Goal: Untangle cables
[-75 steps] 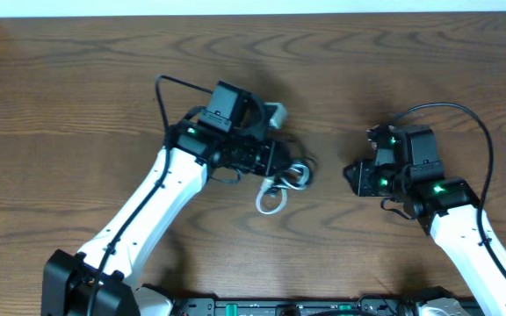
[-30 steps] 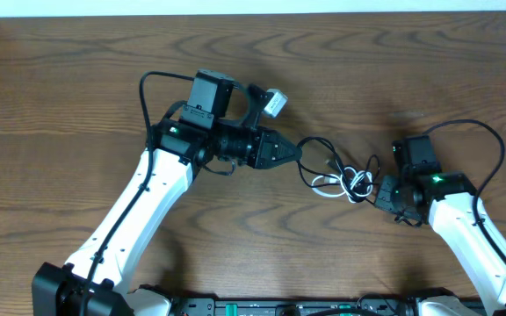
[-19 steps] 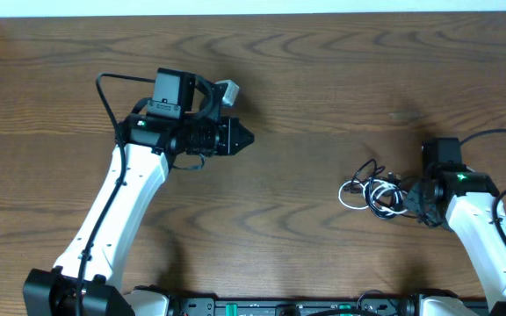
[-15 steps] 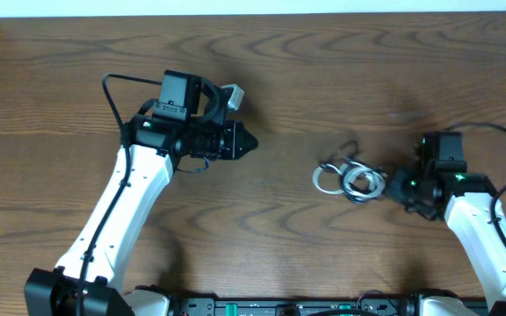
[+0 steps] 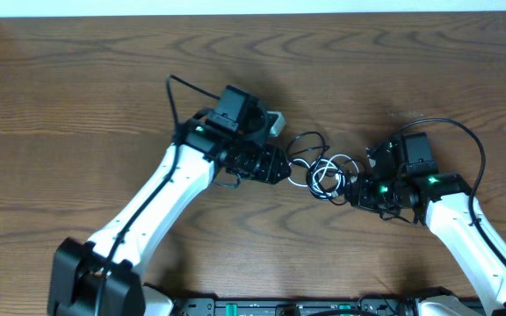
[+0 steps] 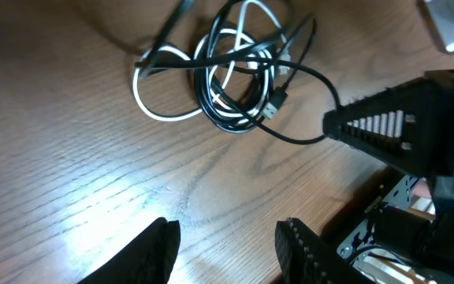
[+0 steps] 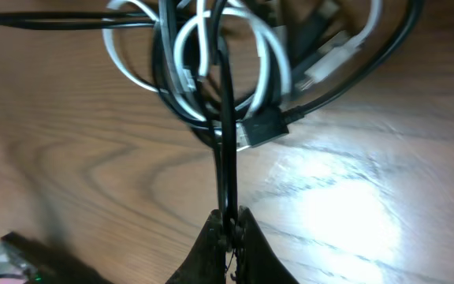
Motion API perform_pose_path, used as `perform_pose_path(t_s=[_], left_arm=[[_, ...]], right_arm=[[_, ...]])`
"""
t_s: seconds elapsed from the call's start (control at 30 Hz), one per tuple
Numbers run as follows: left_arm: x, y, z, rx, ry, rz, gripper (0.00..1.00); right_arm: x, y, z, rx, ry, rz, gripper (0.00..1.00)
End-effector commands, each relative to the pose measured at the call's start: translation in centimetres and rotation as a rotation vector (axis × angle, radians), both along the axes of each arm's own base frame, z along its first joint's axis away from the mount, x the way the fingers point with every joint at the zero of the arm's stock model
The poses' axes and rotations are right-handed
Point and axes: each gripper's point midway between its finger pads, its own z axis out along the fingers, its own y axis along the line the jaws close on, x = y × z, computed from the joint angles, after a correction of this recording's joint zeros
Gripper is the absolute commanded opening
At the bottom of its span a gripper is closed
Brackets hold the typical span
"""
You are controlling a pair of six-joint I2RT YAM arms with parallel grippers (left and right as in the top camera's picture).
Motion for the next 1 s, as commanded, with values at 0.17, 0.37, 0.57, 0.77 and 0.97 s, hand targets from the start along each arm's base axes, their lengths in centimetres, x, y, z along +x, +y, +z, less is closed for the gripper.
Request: perform_pose_path(t_s=[0.17, 0.37, 0.57, 0.77, 0.97], left_arm=[[1.0, -2.7, -4.8, 0.07, 0.036, 0.024, 0.44], [0.1, -5.0, -7.2, 0.086, 0.046, -0.038, 0.44], [1.1, -5.4, -8.6, 0.193, -0.075, -0.033, 0.44], [2.3, -6.5, -8.4, 0.234, -0.207, -0.027, 0.45], [2.1, -6.5, -10.9, 0.271, -0.171, -0.033, 0.45]], right_arm=[[-0.8, -0.9, -0.7, -0.067, 0.03, 0.003, 0.01], [-0.9, -0.9, -0.7, -0.066, 0.032, 0.001, 0.01], [-0.9, -0.9, -0.7, -0.066, 0.032, 0.001, 0.01], [-0.9, -0.9, -0.7, -0.066, 0.032, 0.001, 0.01], [-0.8, -0.9, -0.7, -0.066, 0.031, 0.001, 0.01]])
